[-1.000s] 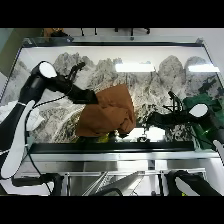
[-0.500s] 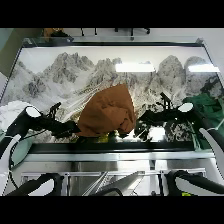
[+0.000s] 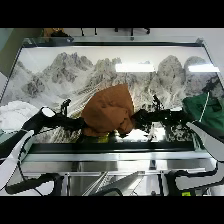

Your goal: Fold the shirts.

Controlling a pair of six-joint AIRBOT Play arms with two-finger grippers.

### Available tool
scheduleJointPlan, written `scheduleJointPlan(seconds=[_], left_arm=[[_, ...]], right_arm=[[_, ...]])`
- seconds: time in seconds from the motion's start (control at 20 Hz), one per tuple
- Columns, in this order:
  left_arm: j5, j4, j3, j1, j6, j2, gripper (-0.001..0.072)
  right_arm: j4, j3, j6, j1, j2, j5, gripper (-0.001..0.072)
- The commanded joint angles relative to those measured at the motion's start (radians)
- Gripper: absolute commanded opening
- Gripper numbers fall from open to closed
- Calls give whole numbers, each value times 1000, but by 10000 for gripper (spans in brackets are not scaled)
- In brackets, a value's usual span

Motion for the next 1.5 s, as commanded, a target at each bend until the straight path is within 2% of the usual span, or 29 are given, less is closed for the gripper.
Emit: scheduleJointPlan(seconds=[0.0, 0.05, 0.3, 0.45, 0.6, 0.8, 0.95, 1.05, 1.15, 1.25, 1.45], left_arm=[[-40, -7, 74, -19, 21, -76, 22], [-53, -8, 92, -19, 32, -77, 15], [-151, 38, 259, 1, 26, 36, 14], [-257, 33, 463, 72, 7, 177, 13], [-306, 32, 726, 134, 5, 327, 14], [-307, 36, 1033, 182, 6, 494, 14], [-306, 48, 1138, 256, 28, 608, 14], [-306, 169, 1139, 328, 32, 671, 14], [-306, 182, 1043, 402, 32, 722, 14], [-304, 111, 877, 422, 36, 757, 14], [-248, -85, 439, 315, 113, 775, 14]], right_arm=[[65, 0, -62, 1, -27, 18, 97], [66, 1, -69, 1, -27, 33, 20], [83, 106, -86, -33, 13, 130, 23], [102, 320, -31, -113, 98, 247, 22], [190, 593, -21, -165, 220, 320, 22], [136, 919, -16, -182, 374, 323, 22], [-9, 1027, -16, -182, 502, 279, 23], [-228, 1030, 11, -182, 582, 205, 22], [-384, 1022, 116, -182, 601, 192, 23], [-344, 977, 128, -181, 562, 264, 23], [-69, 731, 78, -145, 404, 476, 23]])
